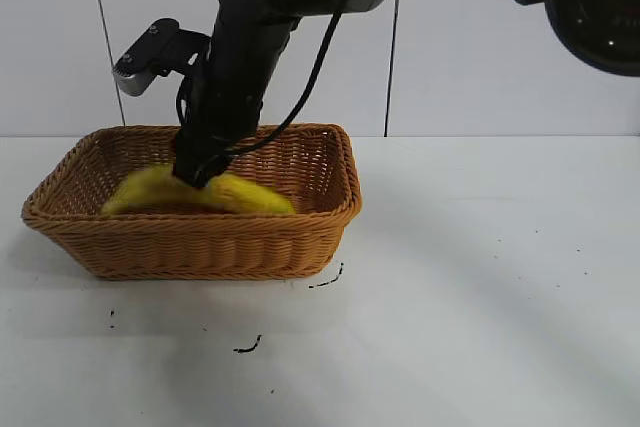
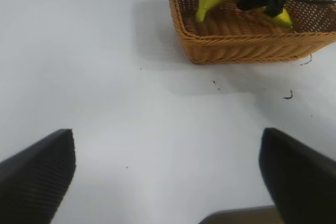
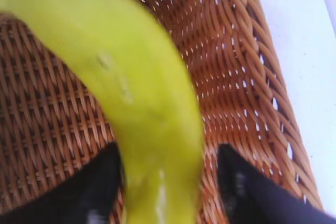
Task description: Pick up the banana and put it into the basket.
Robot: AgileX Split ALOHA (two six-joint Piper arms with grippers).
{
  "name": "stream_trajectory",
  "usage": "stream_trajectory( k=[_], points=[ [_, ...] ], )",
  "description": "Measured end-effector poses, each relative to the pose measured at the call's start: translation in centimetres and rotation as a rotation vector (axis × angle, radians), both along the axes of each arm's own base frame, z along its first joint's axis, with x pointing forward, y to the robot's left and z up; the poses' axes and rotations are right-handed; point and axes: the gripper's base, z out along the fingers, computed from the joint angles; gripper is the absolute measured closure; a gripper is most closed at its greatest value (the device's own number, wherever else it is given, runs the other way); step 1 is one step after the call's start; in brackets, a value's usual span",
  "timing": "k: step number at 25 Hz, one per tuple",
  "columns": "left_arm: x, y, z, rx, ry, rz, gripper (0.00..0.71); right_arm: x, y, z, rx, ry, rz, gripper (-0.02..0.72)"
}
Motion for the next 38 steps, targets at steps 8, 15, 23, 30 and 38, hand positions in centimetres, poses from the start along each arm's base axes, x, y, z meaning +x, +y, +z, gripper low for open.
stream_trajectory(
  k=[8, 15, 23, 30, 38],
  points=[
    [0.0, 0.0, 0.0, 0.000, 0.000, 0.000, 0.020, -0.2, -3.7, 8.2, 0.345, 0.162, -0.586, 0.045],
    [0.0, 0.0, 0.0, 0.000, 0.000, 0.000, 0.020, 2.9, -13.0, 8.2, 0.294, 0.278, -0.903, 0.045],
    [0.0, 0.0, 0.0, 0.001, 0.000, 0.000, 0.020, 5.1, -23.0, 7.8, 0.168, 0.312, -1.010, 0.045],
    [0.0, 0.0, 0.0, 0.001, 0.000, 0.000, 0.020, 6.0, -29.6, 7.8, 0.197, 0.315, -1.126, 0.045],
    [0.0, 0.0, 0.0, 0.001, 0.000, 0.000, 0.020, 2.6, -30.4, 8.4, 0.155, 0.393, -1.108, 0.045]
  ],
)
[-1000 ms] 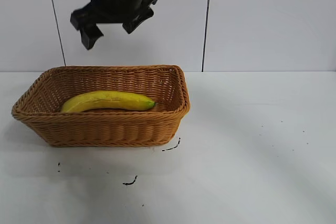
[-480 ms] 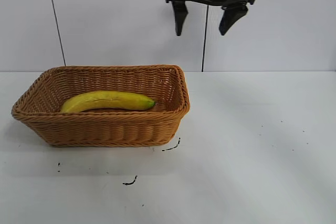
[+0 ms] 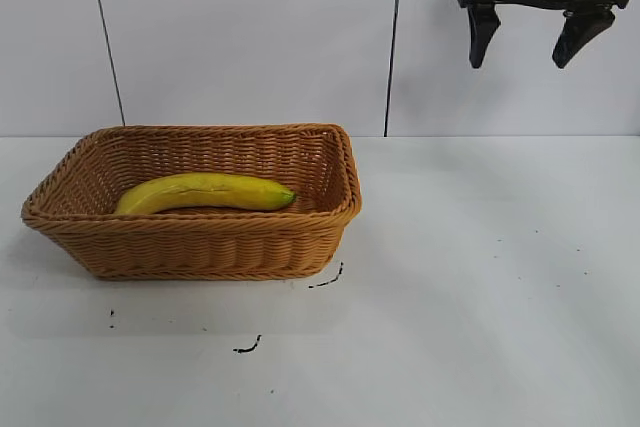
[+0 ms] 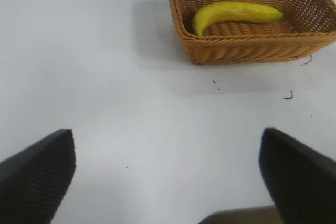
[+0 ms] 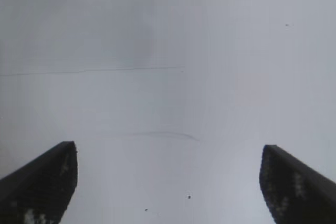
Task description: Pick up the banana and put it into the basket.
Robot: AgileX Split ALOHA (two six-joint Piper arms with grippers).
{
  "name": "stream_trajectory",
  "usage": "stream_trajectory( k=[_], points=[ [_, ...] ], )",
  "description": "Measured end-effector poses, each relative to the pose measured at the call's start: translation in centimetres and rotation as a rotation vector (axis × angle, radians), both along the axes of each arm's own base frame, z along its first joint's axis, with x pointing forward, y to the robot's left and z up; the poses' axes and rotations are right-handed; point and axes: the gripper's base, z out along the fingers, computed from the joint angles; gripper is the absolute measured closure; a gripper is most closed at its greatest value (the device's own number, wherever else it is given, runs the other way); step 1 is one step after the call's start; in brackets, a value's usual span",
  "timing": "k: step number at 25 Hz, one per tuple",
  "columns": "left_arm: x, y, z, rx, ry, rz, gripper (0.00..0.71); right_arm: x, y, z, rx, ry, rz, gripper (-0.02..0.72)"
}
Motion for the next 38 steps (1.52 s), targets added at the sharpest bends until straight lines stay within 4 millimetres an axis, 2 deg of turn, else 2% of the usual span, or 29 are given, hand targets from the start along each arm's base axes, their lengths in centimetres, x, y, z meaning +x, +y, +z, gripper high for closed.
stream_trajectory(
  k=[2, 6, 12, 16, 21, 26, 29, 32, 38],
  points=[
    [0.0, 0.0, 0.0, 0.000, 0.000, 0.000, 0.020, -2.0, 0.0, 0.3, 0.010, 0.039, 0.002, 0.045],
    [0.0, 0.0, 0.0, 0.000, 0.000, 0.000, 0.020, -7.5, -0.3, 1.0, 0.017, 0.114, 0.001, 0.045],
    [0.0, 0.0, 0.0, 0.000, 0.000, 0.000, 0.020, -17.5, -0.9, 1.9, 0.020, 0.178, -0.001, 0.045],
    [0.0, 0.0, 0.0, 0.000, 0.000, 0.000, 0.020, -24.3, -1.3, 2.6, 0.026, 0.141, -0.001, 0.045],
    [0.0, 0.0, 0.0, 0.000, 0.000, 0.000, 0.020, -31.2, -1.7, 2.6, 0.039, -0.065, 0.002, 0.045],
    [0.0, 0.0, 0.0, 0.000, 0.000, 0.000, 0.020, -37.1, -2.1, 1.0, 0.050, -0.248, 0.005, 0.045],
    [0.0, 0.0, 0.0, 0.000, 0.000, 0.000, 0.020, -39.8, -2.3, 0.0, 0.058, -0.344, 0.007, 0.045],
    [0.0, 0.0, 0.0, 0.000, 0.000, 0.000, 0.020, -41.5, -2.4, 0.5, 0.065, -0.463, 0.009, 0.045],
    [0.0, 0.0, 0.0, 0.000, 0.000, 0.000, 0.020, -43.2, -2.4, 0.9, 0.080, -0.575, 0.008, 0.045]
  ],
)
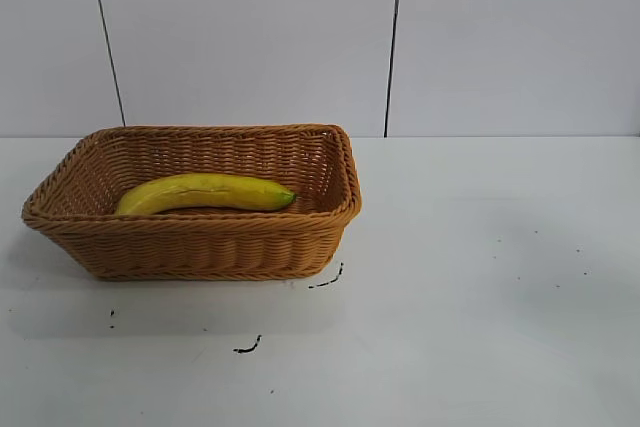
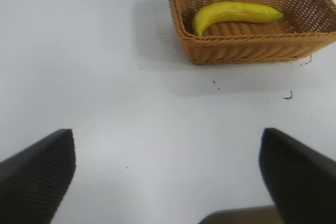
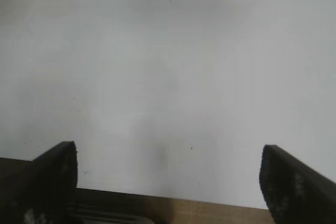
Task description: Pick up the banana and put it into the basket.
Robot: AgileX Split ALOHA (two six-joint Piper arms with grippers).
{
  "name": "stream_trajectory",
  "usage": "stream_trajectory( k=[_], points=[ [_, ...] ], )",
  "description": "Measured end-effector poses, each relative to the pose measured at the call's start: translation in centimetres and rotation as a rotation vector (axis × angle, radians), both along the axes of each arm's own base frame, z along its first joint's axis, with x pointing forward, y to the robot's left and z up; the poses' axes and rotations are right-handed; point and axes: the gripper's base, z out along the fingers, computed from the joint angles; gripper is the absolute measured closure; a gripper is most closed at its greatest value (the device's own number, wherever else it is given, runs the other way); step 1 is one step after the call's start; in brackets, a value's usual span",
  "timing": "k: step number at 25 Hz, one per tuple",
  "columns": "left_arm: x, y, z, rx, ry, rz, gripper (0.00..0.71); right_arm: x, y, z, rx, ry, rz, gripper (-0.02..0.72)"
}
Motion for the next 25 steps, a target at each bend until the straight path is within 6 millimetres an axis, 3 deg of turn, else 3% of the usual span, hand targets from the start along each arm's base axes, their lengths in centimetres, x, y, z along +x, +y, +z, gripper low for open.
stream_trajectory(
  k=[10, 18, 25],
  points=[
    [0.0, 0.0, 0.0, -0.001, 0.000, -0.001, 0.020, -0.3, -0.2, 0.1, 0.003, -0.024, -0.056, 0.045],
    [0.0, 0.0, 0.0, -0.001, 0.000, -0.001, 0.020, -3.3, -0.2, 0.4, 0.010, -0.223, -0.057, 0.045],
    [0.0, 0.0, 0.0, 0.000, 0.000, 0.000, 0.020, -3.5, -0.2, 0.4, 0.012, -0.233, -0.057, 0.045]
  ],
)
